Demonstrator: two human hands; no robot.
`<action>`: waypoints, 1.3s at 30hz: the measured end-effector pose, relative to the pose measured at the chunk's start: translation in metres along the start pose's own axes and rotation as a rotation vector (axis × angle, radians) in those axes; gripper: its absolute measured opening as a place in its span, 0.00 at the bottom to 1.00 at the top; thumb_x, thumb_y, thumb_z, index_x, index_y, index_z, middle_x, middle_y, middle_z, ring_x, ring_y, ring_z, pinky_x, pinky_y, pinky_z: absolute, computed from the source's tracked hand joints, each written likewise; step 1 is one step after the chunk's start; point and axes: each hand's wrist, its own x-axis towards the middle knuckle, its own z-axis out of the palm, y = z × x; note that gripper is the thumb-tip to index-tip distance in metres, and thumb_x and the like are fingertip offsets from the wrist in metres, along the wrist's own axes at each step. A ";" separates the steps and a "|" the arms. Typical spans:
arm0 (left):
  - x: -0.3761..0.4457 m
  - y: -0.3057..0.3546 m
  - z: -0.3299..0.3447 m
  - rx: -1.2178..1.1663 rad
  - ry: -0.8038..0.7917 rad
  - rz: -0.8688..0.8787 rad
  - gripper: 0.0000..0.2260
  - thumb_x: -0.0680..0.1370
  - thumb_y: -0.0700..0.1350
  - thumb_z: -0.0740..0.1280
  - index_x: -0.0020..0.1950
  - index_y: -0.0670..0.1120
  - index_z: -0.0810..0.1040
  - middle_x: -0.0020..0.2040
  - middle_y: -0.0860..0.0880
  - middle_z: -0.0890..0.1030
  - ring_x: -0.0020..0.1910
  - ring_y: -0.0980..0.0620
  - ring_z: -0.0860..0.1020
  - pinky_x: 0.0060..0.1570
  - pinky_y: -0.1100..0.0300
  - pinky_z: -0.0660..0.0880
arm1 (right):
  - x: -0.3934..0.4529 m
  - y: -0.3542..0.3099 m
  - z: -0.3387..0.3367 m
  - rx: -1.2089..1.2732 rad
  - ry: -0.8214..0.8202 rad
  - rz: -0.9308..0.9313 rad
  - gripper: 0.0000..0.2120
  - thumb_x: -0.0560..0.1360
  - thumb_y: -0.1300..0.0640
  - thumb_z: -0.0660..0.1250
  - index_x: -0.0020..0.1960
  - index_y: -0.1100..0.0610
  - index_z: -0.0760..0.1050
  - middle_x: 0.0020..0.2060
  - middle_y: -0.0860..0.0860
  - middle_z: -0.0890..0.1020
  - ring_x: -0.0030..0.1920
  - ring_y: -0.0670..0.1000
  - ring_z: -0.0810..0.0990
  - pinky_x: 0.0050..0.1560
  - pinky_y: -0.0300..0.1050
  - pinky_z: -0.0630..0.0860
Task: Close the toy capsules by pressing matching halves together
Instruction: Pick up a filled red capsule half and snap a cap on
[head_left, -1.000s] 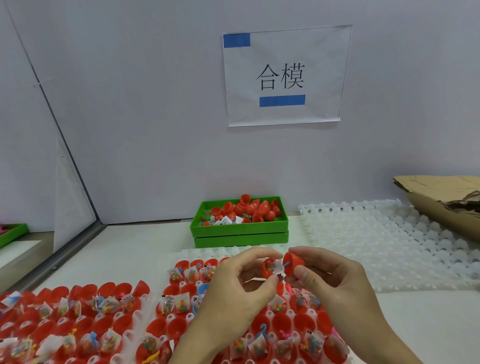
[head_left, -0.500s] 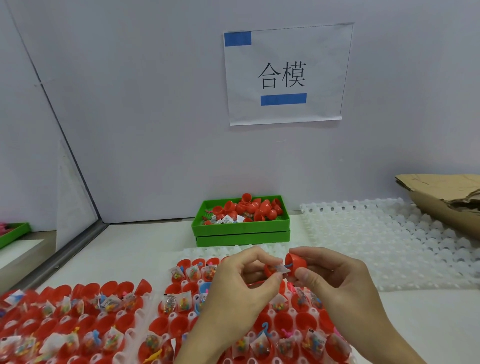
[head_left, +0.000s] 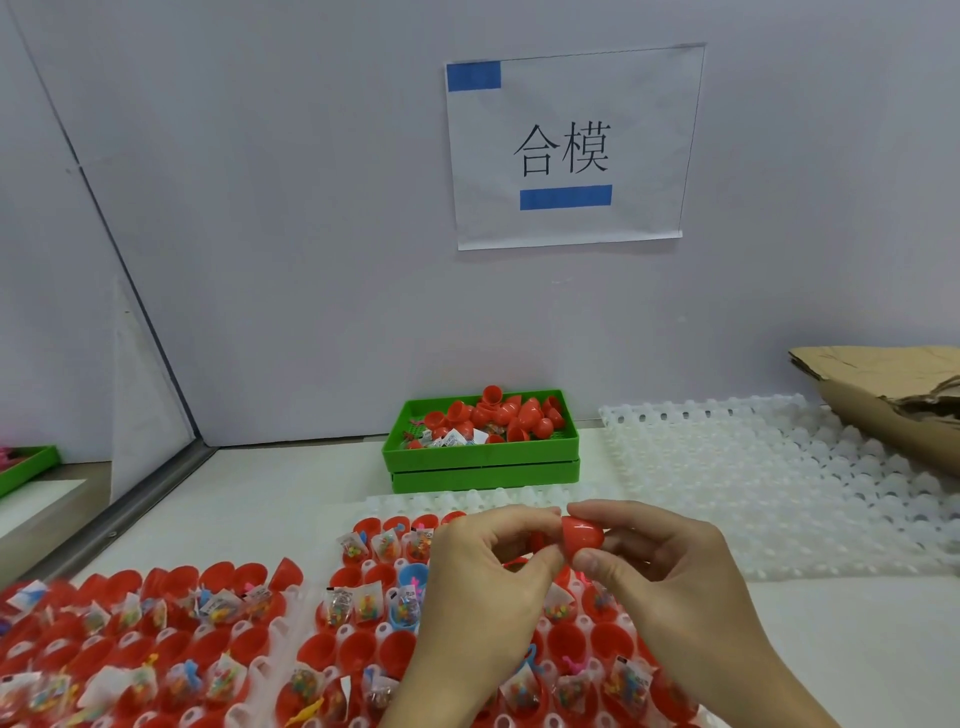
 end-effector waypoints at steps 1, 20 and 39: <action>-0.001 0.001 0.001 -0.024 0.004 -0.010 0.11 0.73 0.35 0.74 0.46 0.52 0.84 0.43 0.55 0.86 0.43 0.56 0.85 0.40 0.66 0.80 | 0.000 0.000 -0.001 0.004 0.003 0.001 0.19 0.68 0.72 0.74 0.45 0.48 0.86 0.33 0.52 0.86 0.34 0.47 0.84 0.36 0.33 0.77; -0.001 0.001 -0.004 -0.182 -0.092 -0.028 0.15 0.74 0.34 0.73 0.54 0.52 0.85 0.49 0.56 0.86 0.51 0.57 0.84 0.49 0.67 0.79 | 0.002 0.000 -0.004 0.036 0.073 -0.003 0.16 0.68 0.70 0.75 0.47 0.51 0.85 0.34 0.53 0.86 0.35 0.52 0.86 0.34 0.37 0.80; 0.001 0.001 -0.007 -0.280 -0.095 -0.029 0.15 0.66 0.45 0.77 0.51 0.54 0.86 0.49 0.53 0.86 0.51 0.54 0.84 0.48 0.66 0.79 | 0.003 -0.006 -0.006 0.020 0.062 -0.018 0.15 0.65 0.69 0.76 0.43 0.49 0.85 0.37 0.50 0.87 0.39 0.50 0.87 0.39 0.34 0.80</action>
